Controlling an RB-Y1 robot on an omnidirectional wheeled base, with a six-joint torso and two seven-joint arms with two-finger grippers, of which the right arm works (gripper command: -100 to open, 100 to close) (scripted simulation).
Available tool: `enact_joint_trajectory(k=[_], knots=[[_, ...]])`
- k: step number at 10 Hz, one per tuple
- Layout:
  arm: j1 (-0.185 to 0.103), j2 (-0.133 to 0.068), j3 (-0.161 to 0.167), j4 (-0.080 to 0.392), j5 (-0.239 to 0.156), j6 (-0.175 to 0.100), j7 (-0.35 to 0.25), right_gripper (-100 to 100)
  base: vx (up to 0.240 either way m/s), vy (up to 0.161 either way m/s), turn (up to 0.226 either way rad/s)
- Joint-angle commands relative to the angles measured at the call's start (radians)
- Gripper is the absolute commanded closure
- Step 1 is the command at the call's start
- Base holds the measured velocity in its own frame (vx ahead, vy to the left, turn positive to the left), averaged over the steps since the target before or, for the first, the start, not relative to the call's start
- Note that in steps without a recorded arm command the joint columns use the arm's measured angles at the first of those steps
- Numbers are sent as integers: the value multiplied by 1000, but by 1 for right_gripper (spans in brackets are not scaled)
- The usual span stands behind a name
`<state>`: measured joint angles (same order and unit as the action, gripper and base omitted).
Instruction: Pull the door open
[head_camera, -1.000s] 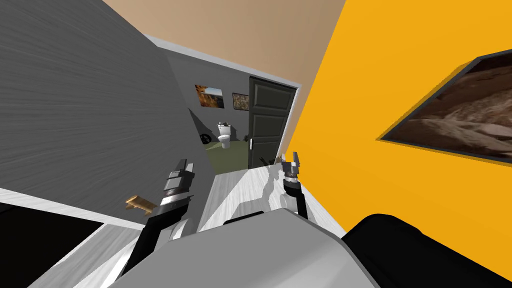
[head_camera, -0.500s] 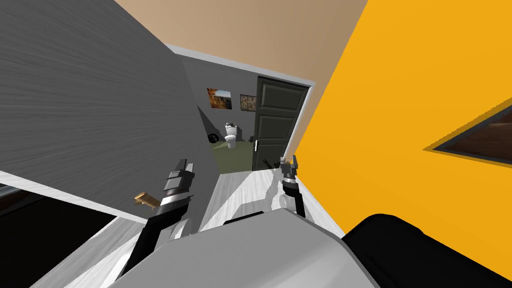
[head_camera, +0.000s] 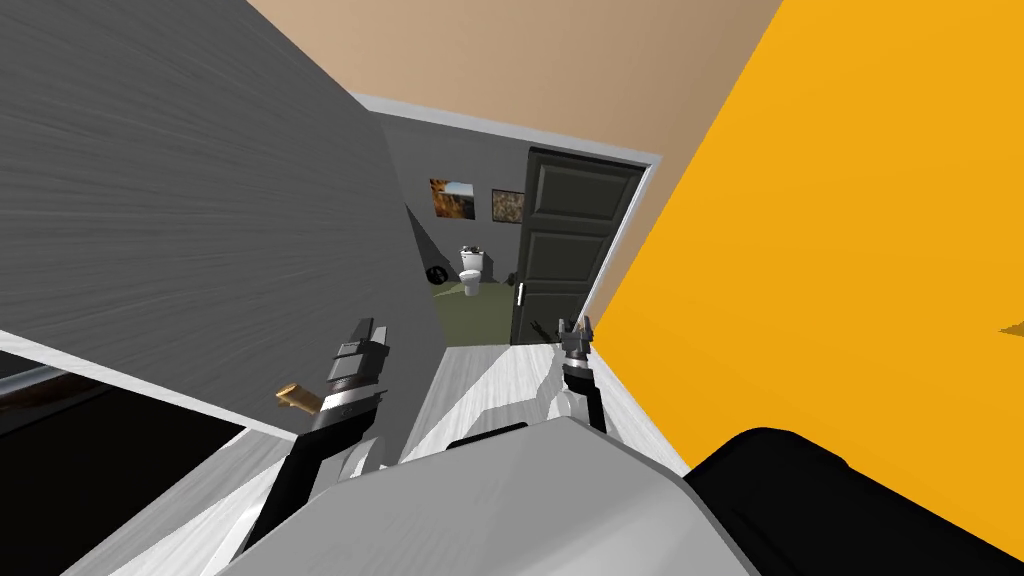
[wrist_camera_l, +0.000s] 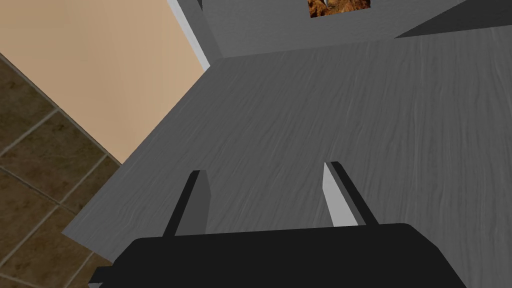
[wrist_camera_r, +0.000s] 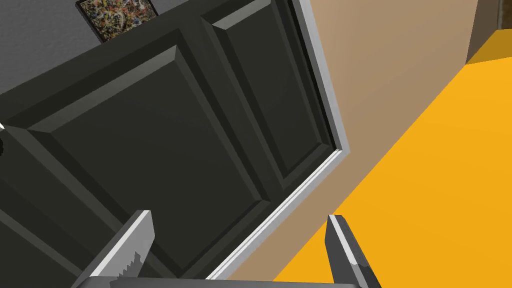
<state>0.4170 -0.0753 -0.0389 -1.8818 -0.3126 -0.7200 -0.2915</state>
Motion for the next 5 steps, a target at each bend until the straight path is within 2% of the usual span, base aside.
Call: enact_joint_trajectory(k=[1, 5], knots=[[-7, -6, 0, 32, -27, -4, -34, -100, 84, -33, 174], [-32, -19, -1, 131, -97, -24, -118, -100, 87, -54, 191]])
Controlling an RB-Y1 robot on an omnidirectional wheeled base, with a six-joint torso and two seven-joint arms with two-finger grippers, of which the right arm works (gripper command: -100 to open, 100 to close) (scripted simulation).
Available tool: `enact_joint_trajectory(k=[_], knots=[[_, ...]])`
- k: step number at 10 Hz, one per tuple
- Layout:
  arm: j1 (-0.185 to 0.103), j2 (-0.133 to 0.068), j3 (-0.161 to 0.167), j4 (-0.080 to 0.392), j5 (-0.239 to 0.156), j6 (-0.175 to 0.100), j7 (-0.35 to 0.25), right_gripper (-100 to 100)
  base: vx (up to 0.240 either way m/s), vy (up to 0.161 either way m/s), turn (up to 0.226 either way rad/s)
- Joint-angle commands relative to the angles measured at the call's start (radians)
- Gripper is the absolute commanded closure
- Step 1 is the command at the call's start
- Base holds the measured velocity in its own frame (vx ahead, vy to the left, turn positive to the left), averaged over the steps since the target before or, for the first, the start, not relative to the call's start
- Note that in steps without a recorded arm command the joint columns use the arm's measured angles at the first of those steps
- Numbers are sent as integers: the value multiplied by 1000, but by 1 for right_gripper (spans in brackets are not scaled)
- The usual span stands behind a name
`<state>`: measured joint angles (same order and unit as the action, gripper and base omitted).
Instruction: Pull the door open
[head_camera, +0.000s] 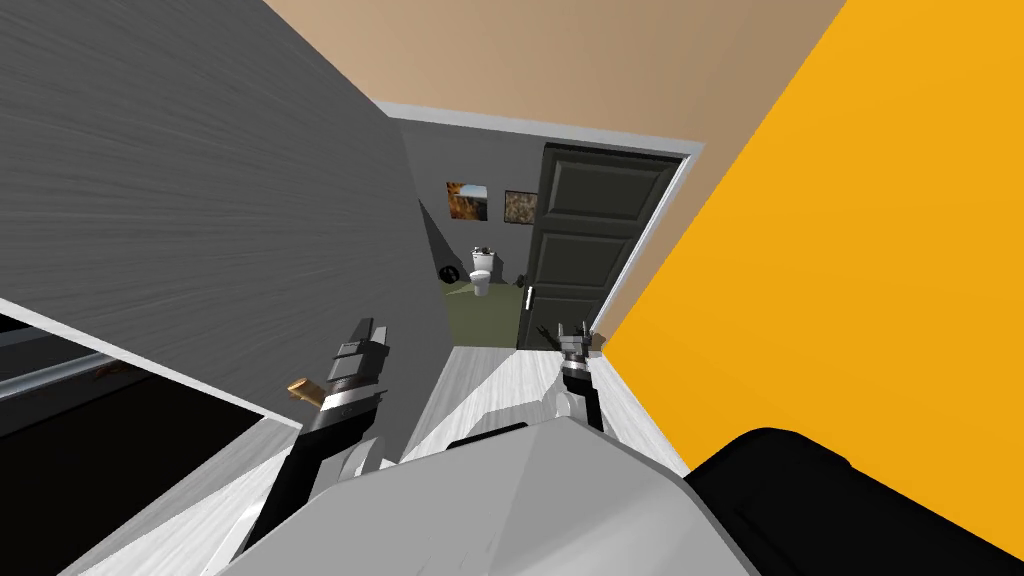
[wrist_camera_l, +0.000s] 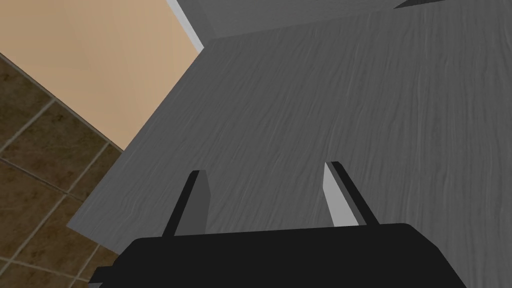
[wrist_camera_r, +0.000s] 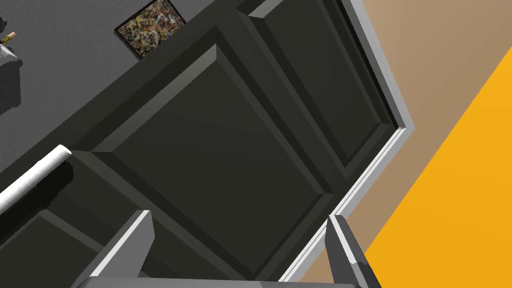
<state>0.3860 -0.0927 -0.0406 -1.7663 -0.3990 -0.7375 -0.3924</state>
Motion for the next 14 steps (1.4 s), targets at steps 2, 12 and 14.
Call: enact_joint_trajectory(k=[2, 12, 14], knots=[[-14, -8, 1, 66, -46, -16, -59, -100, 82, -49, 192], [-77, -35, 0, 318, -225, -68, -274, -100, 79, -62, 196], [-90, -40, 0, 369, -259, -78, -316, -100, 80, -66, 192]])
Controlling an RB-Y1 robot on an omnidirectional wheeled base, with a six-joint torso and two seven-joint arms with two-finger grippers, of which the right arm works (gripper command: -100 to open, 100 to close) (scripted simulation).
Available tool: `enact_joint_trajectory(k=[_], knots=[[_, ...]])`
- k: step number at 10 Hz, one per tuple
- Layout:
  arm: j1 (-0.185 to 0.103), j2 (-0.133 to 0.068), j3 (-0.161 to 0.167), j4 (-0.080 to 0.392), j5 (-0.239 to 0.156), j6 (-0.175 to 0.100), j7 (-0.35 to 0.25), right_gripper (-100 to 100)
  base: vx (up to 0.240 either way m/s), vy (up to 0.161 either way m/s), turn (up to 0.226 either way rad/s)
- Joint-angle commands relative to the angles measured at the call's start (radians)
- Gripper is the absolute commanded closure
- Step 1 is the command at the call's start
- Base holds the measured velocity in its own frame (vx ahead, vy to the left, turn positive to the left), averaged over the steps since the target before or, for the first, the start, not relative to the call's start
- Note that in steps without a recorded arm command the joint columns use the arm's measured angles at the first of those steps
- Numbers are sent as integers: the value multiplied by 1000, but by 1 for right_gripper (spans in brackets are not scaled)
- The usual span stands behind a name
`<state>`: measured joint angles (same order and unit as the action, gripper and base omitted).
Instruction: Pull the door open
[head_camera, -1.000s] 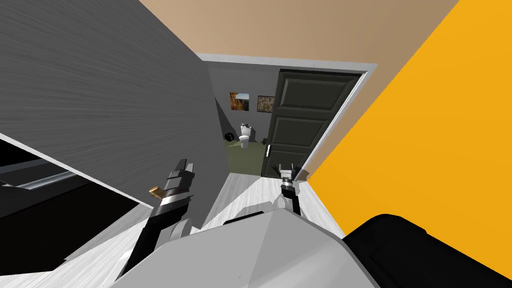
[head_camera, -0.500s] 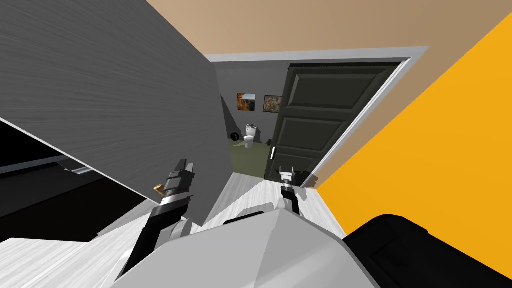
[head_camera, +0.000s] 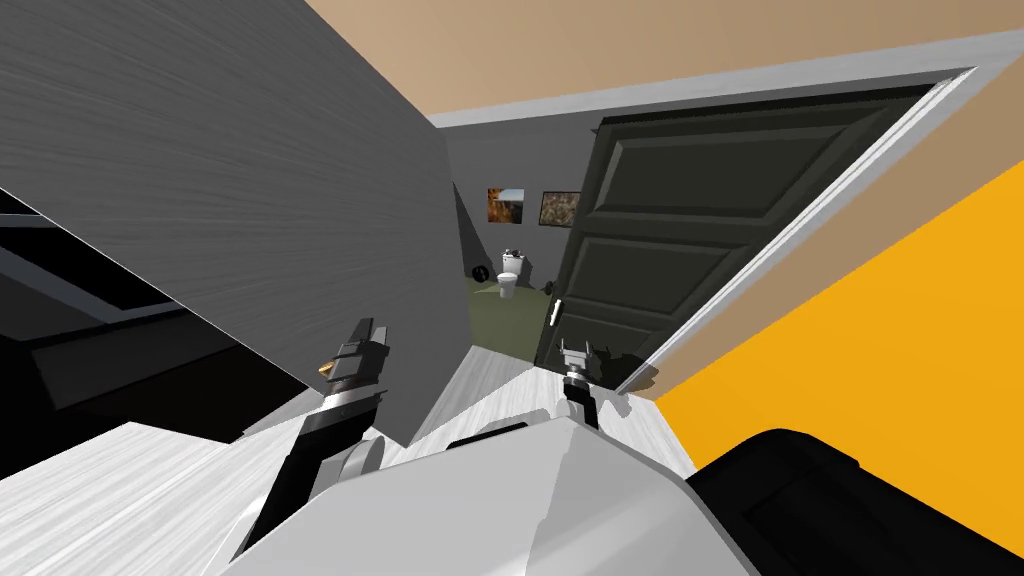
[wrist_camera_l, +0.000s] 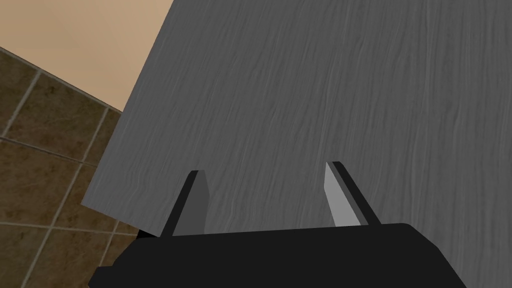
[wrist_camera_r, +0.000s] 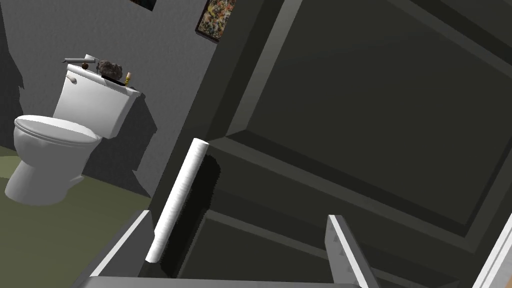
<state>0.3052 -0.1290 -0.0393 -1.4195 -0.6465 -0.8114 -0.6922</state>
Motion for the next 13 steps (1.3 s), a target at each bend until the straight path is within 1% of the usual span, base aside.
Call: enact_joint_trajectory(k=[1, 6, 7, 9, 10, 11, 13], knots=[[-15, -5, -1, 46, -29, -9, -36, -100, 66, -70, 185], [-43, -15, -2, 160, -109, -32, -133, -100, 69, -74, 175], [-54, -18, -2, 202, -139, -41, -169, -100, 64, -103, 296], [-64, -21, -2, 243, -167, -49, -203, -100, 74, -105, 190], [-73, -23, -2, 279, -193, -57, -234, -100, 67, -112, 249], [-78, -24, -2, 297, -206, -60, -250, -100, 61, -99, 180], [-93, -28, -2, 359, -249, -73, -302, -100, 79, -118, 202]])
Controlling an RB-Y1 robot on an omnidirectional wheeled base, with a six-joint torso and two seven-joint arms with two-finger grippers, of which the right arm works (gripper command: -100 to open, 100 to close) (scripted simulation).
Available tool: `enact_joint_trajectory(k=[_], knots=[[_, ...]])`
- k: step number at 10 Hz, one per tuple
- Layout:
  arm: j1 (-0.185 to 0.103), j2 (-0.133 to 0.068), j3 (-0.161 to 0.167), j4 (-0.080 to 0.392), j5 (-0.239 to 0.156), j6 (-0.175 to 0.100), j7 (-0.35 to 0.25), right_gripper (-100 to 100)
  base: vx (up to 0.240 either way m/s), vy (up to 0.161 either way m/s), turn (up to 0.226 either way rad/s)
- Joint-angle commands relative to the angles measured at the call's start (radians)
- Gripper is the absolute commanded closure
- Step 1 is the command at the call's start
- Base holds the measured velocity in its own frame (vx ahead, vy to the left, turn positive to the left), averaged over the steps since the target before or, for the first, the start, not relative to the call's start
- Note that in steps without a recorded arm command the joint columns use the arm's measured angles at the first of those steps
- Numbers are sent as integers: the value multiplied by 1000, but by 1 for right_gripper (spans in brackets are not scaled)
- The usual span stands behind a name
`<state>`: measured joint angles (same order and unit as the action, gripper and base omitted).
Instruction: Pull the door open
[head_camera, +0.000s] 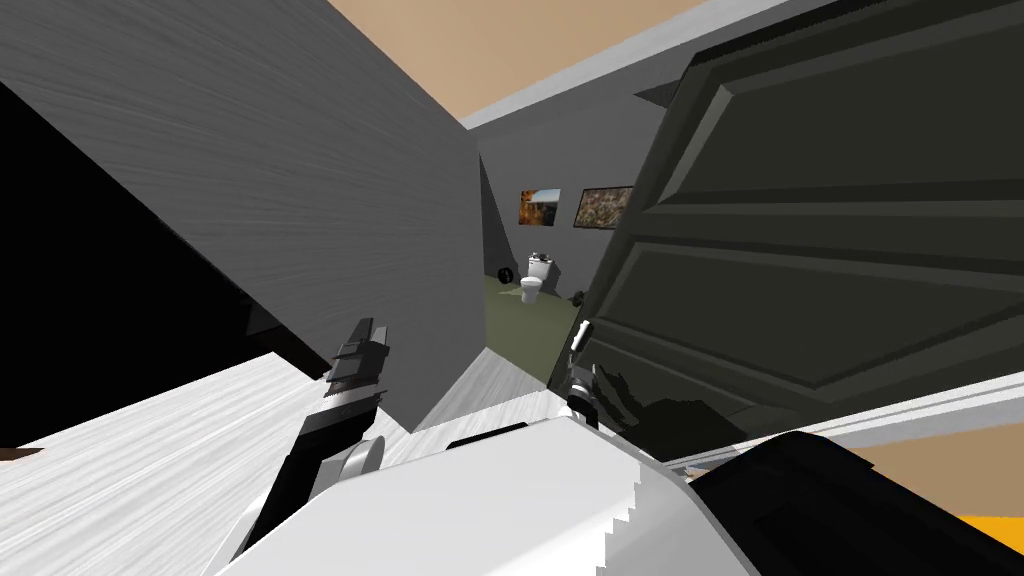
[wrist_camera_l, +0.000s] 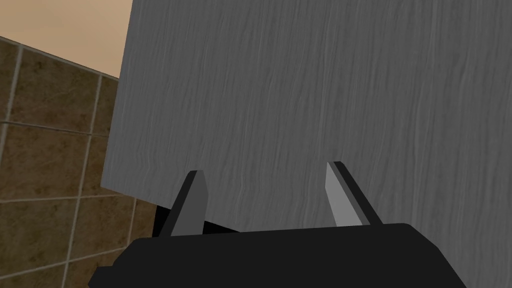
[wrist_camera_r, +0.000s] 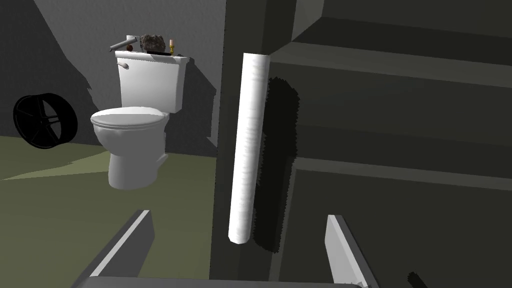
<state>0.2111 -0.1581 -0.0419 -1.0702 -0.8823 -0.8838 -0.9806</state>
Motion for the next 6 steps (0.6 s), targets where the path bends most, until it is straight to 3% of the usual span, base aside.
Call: enact_joint_trajectory(k=[1, 4, 5, 6], knots=[[-6, -1, 0, 37, -33, -6, -37, -100, 88, -128, 261], [-21, -5, 0, 99, -76, -19, -89, -100, 57, -103, 157], [-19, -6, -1, 88, -69, -15, -79, -100, 20, -39, 22], [-14, -16, -13, 99, -50, -10, -112, -100, 113, -15, -29]])
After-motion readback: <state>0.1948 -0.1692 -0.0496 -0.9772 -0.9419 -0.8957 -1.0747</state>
